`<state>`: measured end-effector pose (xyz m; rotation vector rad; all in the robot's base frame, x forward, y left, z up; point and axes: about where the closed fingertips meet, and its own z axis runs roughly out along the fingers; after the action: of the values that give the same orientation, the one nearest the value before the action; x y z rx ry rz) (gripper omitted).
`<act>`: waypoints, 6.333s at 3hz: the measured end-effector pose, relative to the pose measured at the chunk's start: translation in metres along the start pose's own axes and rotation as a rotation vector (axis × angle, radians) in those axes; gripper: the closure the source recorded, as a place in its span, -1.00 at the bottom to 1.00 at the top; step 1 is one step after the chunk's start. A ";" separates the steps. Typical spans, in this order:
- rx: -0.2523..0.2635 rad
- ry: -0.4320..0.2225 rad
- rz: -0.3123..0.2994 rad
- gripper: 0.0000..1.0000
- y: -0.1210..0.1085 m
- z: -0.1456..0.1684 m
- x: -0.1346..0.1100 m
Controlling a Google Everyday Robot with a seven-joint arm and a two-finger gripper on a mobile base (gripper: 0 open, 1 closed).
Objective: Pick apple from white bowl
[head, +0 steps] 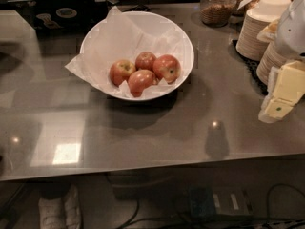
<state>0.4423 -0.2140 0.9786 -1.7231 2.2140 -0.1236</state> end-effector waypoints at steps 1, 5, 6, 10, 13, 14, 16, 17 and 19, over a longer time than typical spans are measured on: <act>0.029 -0.041 -0.025 -1.00 -0.011 0.003 -0.010; -0.016 -0.210 -0.097 -1.00 -0.029 0.036 -0.050; 0.001 -0.285 -0.127 -1.00 -0.040 0.039 -0.073; 0.045 -0.492 -0.232 -0.58 -0.095 0.067 -0.143; -0.036 -0.517 -0.242 -0.48 -0.101 0.103 -0.163; -0.069 -0.520 -0.244 -0.50 -0.098 0.111 -0.167; -0.145 -0.515 -0.242 -0.48 -0.091 0.131 -0.177; -0.167 -0.509 -0.235 -0.44 -0.092 0.141 -0.179; -0.208 -0.481 -0.210 -0.48 -0.092 0.162 -0.176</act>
Offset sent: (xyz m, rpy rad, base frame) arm 0.0551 0.0347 -0.0127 0.1932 -0.0784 0.1395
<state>0.6147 -0.0485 0.8873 -1.8502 1.7422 0.4415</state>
